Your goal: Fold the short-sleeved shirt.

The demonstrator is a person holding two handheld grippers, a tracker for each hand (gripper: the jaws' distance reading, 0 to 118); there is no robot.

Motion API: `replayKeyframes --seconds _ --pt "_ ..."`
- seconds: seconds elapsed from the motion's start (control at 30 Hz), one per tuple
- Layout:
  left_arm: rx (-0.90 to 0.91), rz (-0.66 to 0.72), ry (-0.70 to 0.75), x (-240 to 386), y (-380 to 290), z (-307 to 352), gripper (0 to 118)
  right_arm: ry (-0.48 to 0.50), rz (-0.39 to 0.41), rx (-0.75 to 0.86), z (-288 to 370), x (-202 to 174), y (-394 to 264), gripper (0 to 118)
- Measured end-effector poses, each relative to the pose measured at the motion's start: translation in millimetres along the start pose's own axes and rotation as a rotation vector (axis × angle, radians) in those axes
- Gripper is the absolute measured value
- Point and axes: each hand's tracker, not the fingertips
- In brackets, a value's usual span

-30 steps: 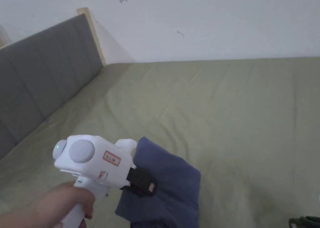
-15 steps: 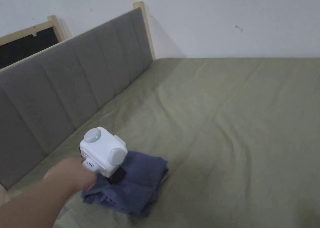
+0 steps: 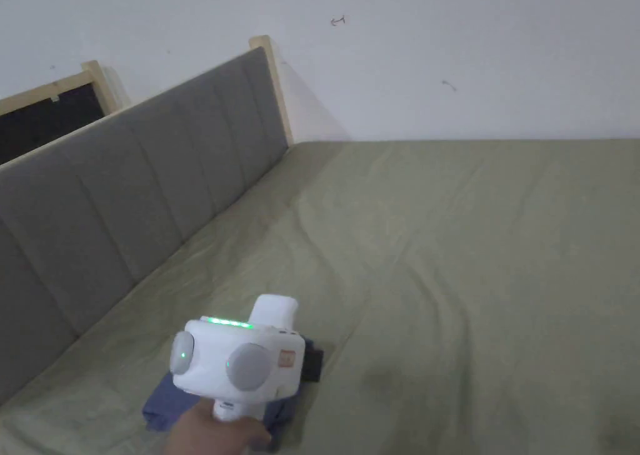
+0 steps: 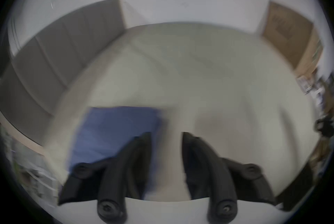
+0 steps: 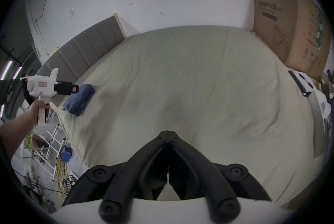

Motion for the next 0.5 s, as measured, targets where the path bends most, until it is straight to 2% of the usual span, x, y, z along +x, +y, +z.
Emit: replayKeyframes --seconds 0.03,0.07,0.13,0.27,0.33,0.5 --pt "0.008 -0.006 -0.026 26 -7 2 14 -0.012 0.000 0.010 7 5 1 0" --pt "0.023 -0.030 -0.048 58 -15 7 0 -0.023 -0.007 0.026 15 10 2 0" --pt "0.081 -0.053 -0.140 103 -23 24 0 -0.038 -0.027 0.051 32 20 5 0" --pt "0.382 -0.091 -0.303 182 -30 98 0 -0.071 -0.062 0.150 76 41 10 0" --pt "0.509 -0.132 -0.243 212 -32 132 0 -0.096 -0.061 0.227 100 48 15 0" --pt "0.740 -0.142 -0.185 252 -26 194 0 -0.105 -0.067 0.564 174 46 29 0"
